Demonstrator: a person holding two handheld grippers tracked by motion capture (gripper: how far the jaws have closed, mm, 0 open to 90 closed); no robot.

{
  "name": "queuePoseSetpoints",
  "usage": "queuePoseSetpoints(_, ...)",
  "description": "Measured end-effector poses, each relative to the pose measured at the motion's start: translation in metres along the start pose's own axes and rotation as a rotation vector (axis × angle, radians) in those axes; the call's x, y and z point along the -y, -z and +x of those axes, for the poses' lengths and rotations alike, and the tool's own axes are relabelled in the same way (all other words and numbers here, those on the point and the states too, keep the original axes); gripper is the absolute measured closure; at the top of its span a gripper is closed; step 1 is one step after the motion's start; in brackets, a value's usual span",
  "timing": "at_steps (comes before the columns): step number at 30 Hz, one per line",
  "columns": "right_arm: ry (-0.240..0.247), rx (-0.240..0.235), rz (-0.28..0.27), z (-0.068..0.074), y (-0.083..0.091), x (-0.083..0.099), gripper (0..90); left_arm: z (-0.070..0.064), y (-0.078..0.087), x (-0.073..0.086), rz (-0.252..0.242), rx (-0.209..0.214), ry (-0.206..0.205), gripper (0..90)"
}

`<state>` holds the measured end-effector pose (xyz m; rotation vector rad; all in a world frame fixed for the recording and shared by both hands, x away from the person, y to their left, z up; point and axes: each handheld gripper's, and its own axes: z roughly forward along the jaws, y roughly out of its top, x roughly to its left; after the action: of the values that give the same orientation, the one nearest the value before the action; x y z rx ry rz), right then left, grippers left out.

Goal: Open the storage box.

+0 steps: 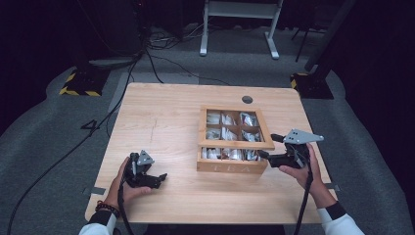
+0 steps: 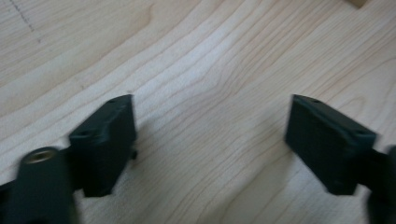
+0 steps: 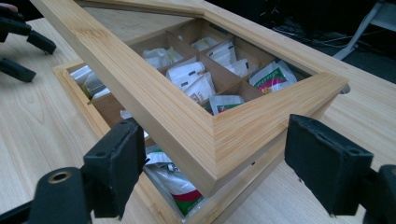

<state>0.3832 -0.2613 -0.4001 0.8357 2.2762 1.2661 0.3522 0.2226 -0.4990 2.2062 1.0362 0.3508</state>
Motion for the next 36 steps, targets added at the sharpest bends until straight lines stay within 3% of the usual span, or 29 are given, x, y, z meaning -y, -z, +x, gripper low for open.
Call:
queuePoseSetpoints(4, -0.006, 0.001, -0.015, -0.002, 0.001, -0.003, 21.1, -0.001, 0.001, -0.008, -0.018, 0.018, -0.001, 17.6)
queuePoseSetpoints(13, -0.023, -0.005, -0.045, -0.006, 0.003, -0.01, 21.5, -0.017, 0.006, -0.035, -0.08, 0.041, -0.063, 17.2)
queuePoseSetpoints(20, -0.029, -0.002, -0.057, -0.007, 0.004, -0.013, 21.9, -0.028, 0.012, -0.064, -0.148, 0.046, -0.112, 17.7)
queuePoseSetpoints(26, -0.044, -0.006, -0.073, -0.01, 0.005, -0.017, 22.1, -0.035, 0.02, -0.093, -0.24, 0.054, -0.138, 17.6)
queuePoseSetpoints(36, -0.052, -0.008, -0.087, -0.014, 0.005, -0.023, 22.3, -0.044, 0.02, -0.132, -0.291, 0.047, -0.197, 17.7)
